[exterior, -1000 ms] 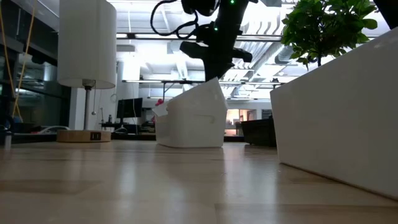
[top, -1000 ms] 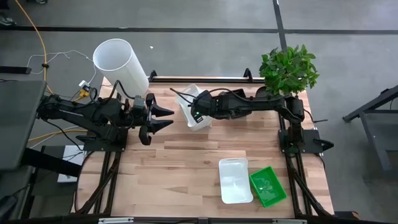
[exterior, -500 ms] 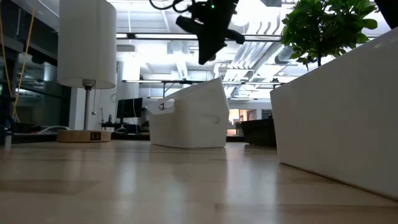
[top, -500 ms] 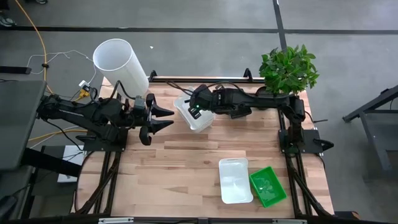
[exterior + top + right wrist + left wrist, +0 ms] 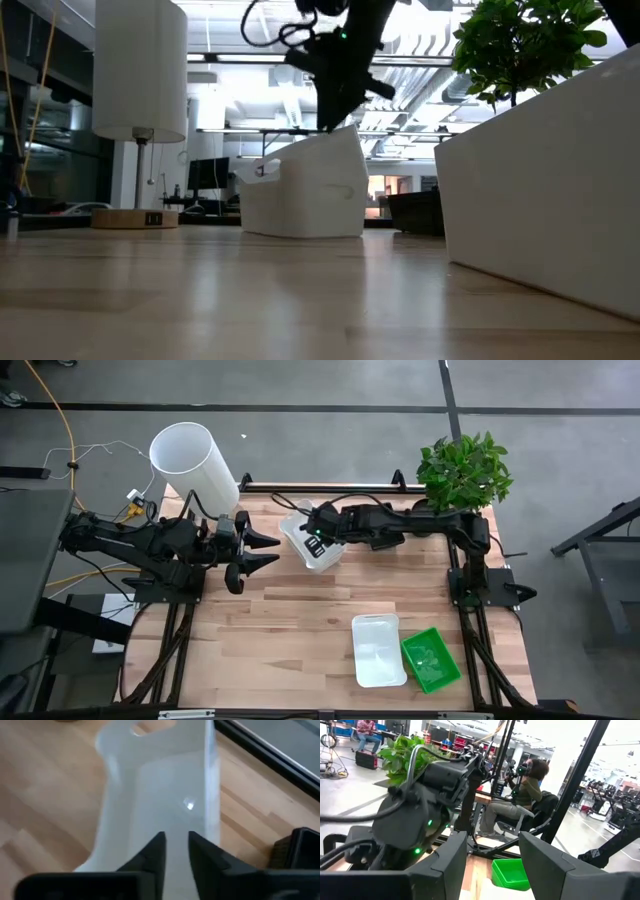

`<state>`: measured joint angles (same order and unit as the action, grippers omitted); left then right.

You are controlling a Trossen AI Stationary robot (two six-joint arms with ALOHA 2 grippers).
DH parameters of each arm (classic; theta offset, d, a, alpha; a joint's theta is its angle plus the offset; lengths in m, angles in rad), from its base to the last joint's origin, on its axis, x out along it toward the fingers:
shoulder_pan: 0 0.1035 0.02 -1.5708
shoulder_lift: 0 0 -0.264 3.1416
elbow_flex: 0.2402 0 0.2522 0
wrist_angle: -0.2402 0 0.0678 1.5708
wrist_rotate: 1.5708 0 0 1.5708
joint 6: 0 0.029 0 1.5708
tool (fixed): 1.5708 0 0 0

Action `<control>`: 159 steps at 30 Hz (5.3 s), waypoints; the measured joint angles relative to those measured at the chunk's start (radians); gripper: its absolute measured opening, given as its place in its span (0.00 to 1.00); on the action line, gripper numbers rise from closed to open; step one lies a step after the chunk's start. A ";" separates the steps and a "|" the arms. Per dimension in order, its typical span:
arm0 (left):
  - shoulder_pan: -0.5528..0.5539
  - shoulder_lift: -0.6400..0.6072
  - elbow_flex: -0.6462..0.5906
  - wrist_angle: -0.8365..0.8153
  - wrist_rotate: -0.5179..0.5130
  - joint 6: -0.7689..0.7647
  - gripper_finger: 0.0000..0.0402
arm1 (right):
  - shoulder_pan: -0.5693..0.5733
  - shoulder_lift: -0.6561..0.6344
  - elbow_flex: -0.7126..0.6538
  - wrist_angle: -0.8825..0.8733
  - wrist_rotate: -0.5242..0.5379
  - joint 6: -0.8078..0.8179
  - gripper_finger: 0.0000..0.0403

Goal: Stack baskets by color
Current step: Stack the bottom left white bin on top of the top white bin, then stack the bottom white bin on top of the top white bins

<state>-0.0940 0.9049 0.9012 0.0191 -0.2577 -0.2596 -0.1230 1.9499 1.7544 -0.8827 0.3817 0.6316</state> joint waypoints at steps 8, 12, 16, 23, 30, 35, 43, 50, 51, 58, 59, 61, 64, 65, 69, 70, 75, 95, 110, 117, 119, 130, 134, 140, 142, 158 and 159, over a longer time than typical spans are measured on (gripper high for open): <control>0.000 0.000 0.000 0.000 0.000 0.000 0.42 | -0.001 0.000 -0.071 0.038 0.063 0.018 0.51; 0.000 0.000 0.000 0.000 -0.007 -0.001 0.42 | -0.002 0.001 -0.082 0.043 0.057 0.018 0.58; 0.000 0.000 0.000 0.001 -0.008 0.000 0.42 | 0.006 0.001 -0.054 0.095 0.036 -0.040 0.59; 0.000 0.000 0.000 0.001 -0.011 0.000 0.42 | 0.020 0.001 0.033 0.082 0.109 -0.191 0.57; 0.000 0.000 0.000 0.001 -0.013 0.000 0.42 | -0.012 0.001 0.031 -0.070 0.204 -0.207 0.54; 0.000 0.000 0.000 0.001 -0.016 0.000 0.42 | -0.039 0.003 0.031 -0.072 0.190 -0.214 0.53; 0.000 0.000 0.000 0.004 -0.016 -0.001 0.42 | -0.047 0.090 0.030 -0.066 0.118 -0.240 0.52; 0.000 0.000 0.000 0.004 -0.016 -0.001 0.42 | -0.047 0.106 0.030 -0.063 0.147 -0.187 0.46; 0.000 0.000 0.000 0.004 -0.016 0.000 0.42 | -0.047 0.106 0.030 -0.064 0.153 -0.187 0.43; 0.000 0.000 0.000 0.005 -0.016 -0.001 0.42 | -0.053 0.097 0.030 -0.065 0.132 -0.205 0.03; 0.000 0.000 0.000 0.005 -0.016 0.000 0.42 | -0.053 0.090 0.030 -0.060 0.129 -0.203 0.04; 0.000 0.000 0.000 0.005 -0.016 0.000 0.42 | -0.053 0.061 0.030 -0.058 0.110 -0.205 0.02; 0.000 0.000 0.000 0.005 -0.016 0.000 0.42 | -0.062 0.002 0.030 -0.043 0.068 -0.211 0.01; 0.000 0.000 0.000 0.005 -0.016 0.000 0.42 | -0.067 -0.016 0.031 -0.039 0.050 -0.211 0.01; 0.000 0.000 0.000 0.005 -0.016 0.000 0.42 | -0.093 -0.085 0.031 -0.040 -0.047 -0.221 0.00; 0.000 0.000 0.000 0.005 -0.016 0.000 0.42 | -0.102 -0.102 0.031 -0.042 -0.086 -0.232 0.00; 0.000 0.000 0.000 0.005 -0.016 0.000 0.42 | -0.119 -0.122 0.031 -0.063 -0.246 -0.318 0.00; 0.000 0.000 0.000 0.038 -0.023 0.000 0.42 | -0.254 -0.382 -0.485 0.449 -0.384 -0.141 0.00; 0.000 0.001 0.000 0.039 -0.068 0.000 0.42 | -0.225 -0.298 -0.558 0.569 -0.380 -0.160 0.00; 0.000 0.001 0.000 0.039 -0.068 0.000 0.42 | -0.224 -0.295 -0.558 0.579 -0.364 -0.217 0.00; 0.000 0.001 0.000 0.039 -0.068 0.000 0.42 | -0.224 -0.293 -0.558 0.575 -0.362 -0.236 0.00; 0.000 0.001 0.000 0.039 -0.068 0.000 0.42 | -0.224 -0.285 -0.557 0.505 -0.304 -0.258 0.00; 0.000 0.001 0.000 0.039 -0.068 0.000 0.42 | -0.224 -0.285 -0.557 0.490 -0.306 -0.258 0.00; 0.000 0.001 0.000 0.039 -0.068 0.000 0.42 | -0.224 -0.285 -0.557 0.490 -0.307 -0.223 0.00; 0.000 0.001 0.000 0.039 -0.068 0.000 0.42 | -0.224 -0.285 -0.557 0.502 -0.312 -0.221 0.00; 0.000 0.001 0.000 0.038 -0.068 0.001 0.42 | -0.224 -0.369 -0.557 0.463 -0.410 -0.265 0.50; 0.000 0.001 0.000 0.038 -0.068 0.001 0.42 | -0.224 -0.392 -0.557 0.440 -0.423 -0.264 0.55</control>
<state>-0.0940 0.9058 0.9012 0.0574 -0.3256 -0.2588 -0.3466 1.5579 1.1973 -0.4426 -0.0411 0.3676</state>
